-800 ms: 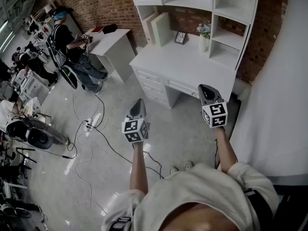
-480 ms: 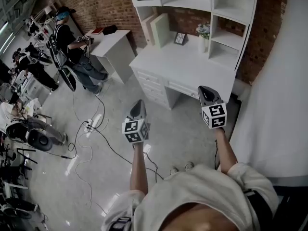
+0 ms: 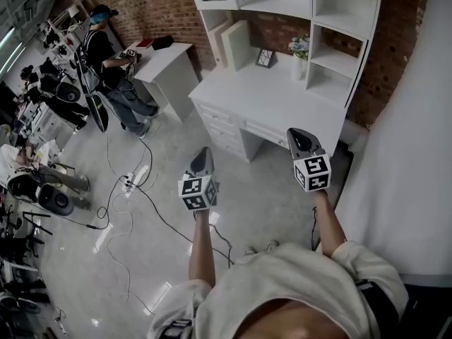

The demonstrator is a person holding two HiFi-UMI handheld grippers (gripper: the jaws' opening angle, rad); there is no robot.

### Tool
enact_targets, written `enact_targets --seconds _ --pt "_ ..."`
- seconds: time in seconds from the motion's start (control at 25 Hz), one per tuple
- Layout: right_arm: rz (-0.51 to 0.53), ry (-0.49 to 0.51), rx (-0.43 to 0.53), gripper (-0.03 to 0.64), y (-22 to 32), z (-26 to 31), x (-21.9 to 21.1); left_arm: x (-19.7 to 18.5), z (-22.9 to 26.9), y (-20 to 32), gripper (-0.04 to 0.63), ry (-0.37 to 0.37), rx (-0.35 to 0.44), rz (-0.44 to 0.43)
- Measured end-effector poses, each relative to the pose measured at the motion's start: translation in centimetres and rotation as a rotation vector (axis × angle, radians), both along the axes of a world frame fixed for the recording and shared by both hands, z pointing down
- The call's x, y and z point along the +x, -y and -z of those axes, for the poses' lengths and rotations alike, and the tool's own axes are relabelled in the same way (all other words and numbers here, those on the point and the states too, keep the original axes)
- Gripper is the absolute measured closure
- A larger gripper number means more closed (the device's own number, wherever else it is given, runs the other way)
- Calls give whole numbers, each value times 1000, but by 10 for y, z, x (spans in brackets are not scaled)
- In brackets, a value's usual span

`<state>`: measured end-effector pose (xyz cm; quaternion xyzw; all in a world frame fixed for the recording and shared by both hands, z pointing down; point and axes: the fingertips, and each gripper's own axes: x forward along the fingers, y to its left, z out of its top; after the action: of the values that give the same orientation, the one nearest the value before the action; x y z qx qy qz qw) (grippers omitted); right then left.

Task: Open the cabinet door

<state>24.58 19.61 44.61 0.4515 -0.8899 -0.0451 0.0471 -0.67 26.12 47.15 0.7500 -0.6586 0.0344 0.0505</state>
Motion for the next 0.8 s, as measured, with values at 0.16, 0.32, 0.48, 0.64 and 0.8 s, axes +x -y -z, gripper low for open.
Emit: enact_targets --seconds 0.16,0.32,0.48,0.64,0.8 --pt "10 3 0 603 10 -2 3 7 -5 4 569 0 -8 12" --pt "24 1 -9 603 24 -10 -2 5 -14 15 569 -1 -21 23" --pt "27 -3 -21 603 42 -17 -5 3 -17 33 569 0 -24 21" --pt "37 -4 -23 603 68 -23 -17 -6 -26 59 569 -4 -32 25" --pt "36 -6 -16 603 104 -24 -33 -21 -31 98 569 -9 -25 15"
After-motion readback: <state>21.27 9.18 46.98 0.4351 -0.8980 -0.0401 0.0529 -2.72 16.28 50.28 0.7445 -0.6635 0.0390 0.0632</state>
